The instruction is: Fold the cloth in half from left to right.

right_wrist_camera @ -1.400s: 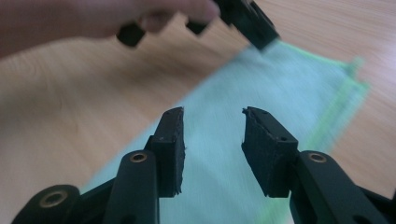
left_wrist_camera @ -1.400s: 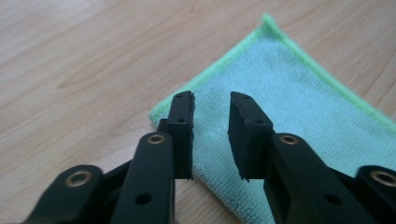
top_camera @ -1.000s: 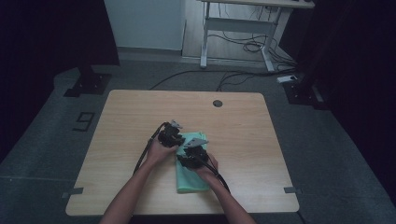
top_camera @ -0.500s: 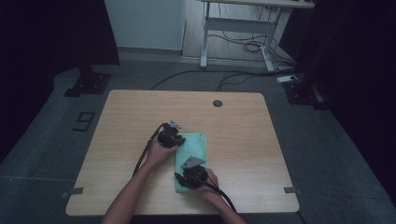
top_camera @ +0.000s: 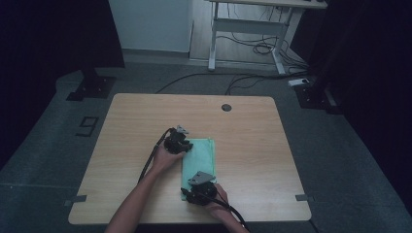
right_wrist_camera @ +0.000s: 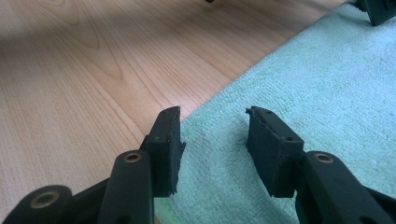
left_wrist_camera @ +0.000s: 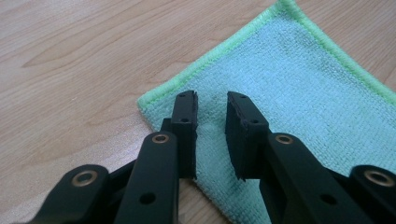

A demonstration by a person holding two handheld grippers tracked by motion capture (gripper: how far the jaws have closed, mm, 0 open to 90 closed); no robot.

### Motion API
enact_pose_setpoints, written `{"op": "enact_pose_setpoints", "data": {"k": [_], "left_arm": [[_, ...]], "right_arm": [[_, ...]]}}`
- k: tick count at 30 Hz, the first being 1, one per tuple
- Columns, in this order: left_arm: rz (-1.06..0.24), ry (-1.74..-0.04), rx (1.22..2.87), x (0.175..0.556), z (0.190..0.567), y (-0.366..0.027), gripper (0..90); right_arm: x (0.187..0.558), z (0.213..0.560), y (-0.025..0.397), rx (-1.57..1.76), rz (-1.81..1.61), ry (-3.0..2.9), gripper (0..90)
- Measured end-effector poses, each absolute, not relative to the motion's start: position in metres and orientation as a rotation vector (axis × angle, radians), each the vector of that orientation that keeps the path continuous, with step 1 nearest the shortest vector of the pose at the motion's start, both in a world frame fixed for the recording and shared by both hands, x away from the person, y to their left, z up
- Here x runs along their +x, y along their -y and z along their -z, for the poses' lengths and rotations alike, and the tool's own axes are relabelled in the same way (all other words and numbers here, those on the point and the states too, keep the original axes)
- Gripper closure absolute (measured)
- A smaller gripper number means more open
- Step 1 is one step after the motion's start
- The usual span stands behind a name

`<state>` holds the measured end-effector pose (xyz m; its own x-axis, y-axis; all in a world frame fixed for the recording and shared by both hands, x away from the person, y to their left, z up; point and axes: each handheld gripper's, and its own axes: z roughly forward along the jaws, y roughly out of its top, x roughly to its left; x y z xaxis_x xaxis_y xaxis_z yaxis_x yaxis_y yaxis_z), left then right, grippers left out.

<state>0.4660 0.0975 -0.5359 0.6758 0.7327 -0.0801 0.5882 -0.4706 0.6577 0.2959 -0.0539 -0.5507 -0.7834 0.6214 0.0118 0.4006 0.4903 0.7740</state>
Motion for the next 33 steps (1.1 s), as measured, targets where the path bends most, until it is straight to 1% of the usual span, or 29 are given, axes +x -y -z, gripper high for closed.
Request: {"op": "enact_pose_setpoints", "data": {"k": [15, 18, 20, 26, 33], "left_arm": [[-0.298, -0.994, 2.225, 0.463, 0.536, -0.093, 73.0], [-0.322, -0.986, 2.228, 0.461, 0.533, -0.093, 70.3], [-0.340, -0.972, 2.210, 0.458, 0.526, -0.097, 68.2], [-0.369, -1.005, 2.140, 0.453, 0.505, -0.117, 62.8], [-0.361, -1.036, 2.098, 0.448, 0.498, -0.133, 58.9]], "right_arm": [[0.292, 0.552, 0.054, 0.894, -1.192, -2.454, 54.7], [0.294, 0.550, 0.055, 0.907, -1.199, -2.466, 52.6], [0.297, 0.546, 0.060, 0.936, -1.226, -2.459, 51.1], [0.315, 0.529, 0.089, 1.010, -1.258, -2.355, 48.9], [0.338, 0.522, 0.110, 1.071, -1.256, -2.302, 47.9]]}}
